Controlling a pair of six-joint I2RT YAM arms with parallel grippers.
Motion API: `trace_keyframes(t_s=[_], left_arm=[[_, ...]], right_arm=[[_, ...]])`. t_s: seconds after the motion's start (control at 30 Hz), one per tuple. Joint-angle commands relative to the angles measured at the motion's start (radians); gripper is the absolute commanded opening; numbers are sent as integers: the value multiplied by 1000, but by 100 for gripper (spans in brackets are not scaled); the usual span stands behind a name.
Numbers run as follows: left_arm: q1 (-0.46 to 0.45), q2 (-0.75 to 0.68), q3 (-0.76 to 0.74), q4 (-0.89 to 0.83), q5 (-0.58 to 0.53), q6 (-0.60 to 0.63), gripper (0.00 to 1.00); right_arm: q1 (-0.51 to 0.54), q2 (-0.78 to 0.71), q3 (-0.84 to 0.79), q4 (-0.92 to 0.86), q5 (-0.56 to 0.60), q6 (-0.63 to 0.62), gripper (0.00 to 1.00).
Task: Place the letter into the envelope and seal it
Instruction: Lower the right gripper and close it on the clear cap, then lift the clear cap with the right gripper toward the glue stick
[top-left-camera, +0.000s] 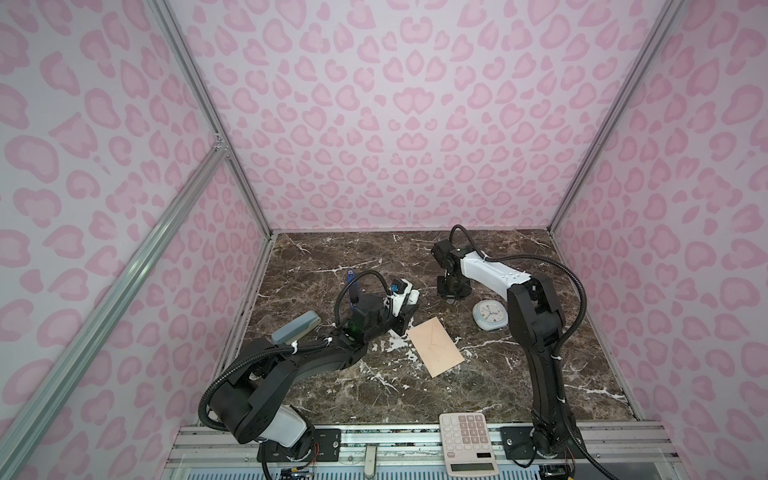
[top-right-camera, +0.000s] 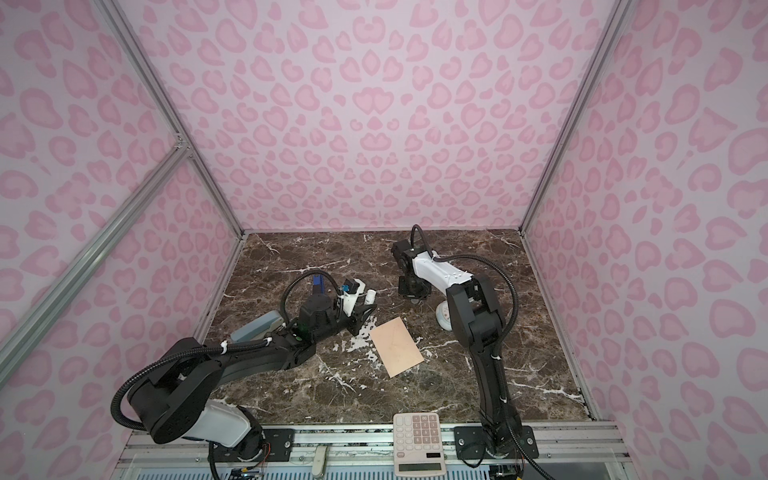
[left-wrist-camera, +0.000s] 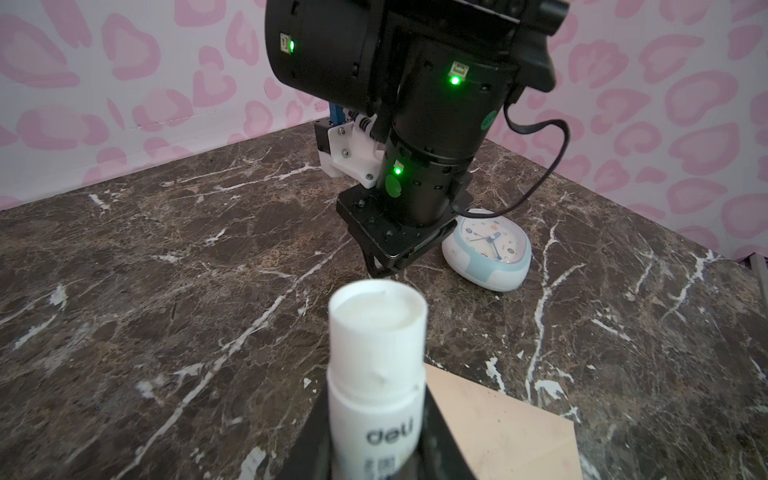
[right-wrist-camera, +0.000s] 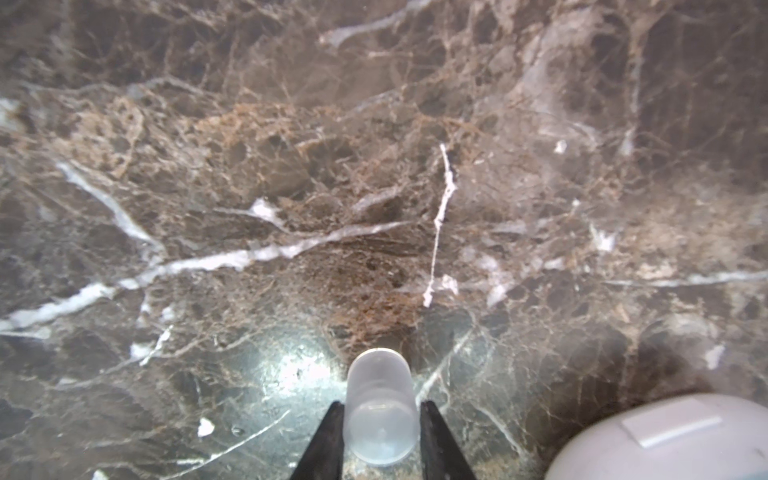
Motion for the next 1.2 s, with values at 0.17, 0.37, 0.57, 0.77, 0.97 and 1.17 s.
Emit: trace_keyframes(t_s=[0.17, 0.37, 0.57, 0.77, 0.97, 1.17], left_arm=[[2, -15, 1, 33, 5, 16, 5], [2, -17, 2, 26, 1, 21, 5], [2, -13, 10, 19, 6, 24, 5], [2, -12, 16, 11, 5, 27, 5], [2, -13, 15, 10, 2, 27, 5], [2, -12, 11, 10, 3, 27, 5]], right_arm=[[1, 0, -1, -3, 10, 1, 32], [1, 2, 2, -1, 18, -1, 35], [1, -2, 8, -1, 31, -6, 34], [0, 10, 15, 1, 31, -14, 34], [1, 15, 23, 6, 29, -17, 34], [-2, 33, 40, -2, 30, -20, 33]])
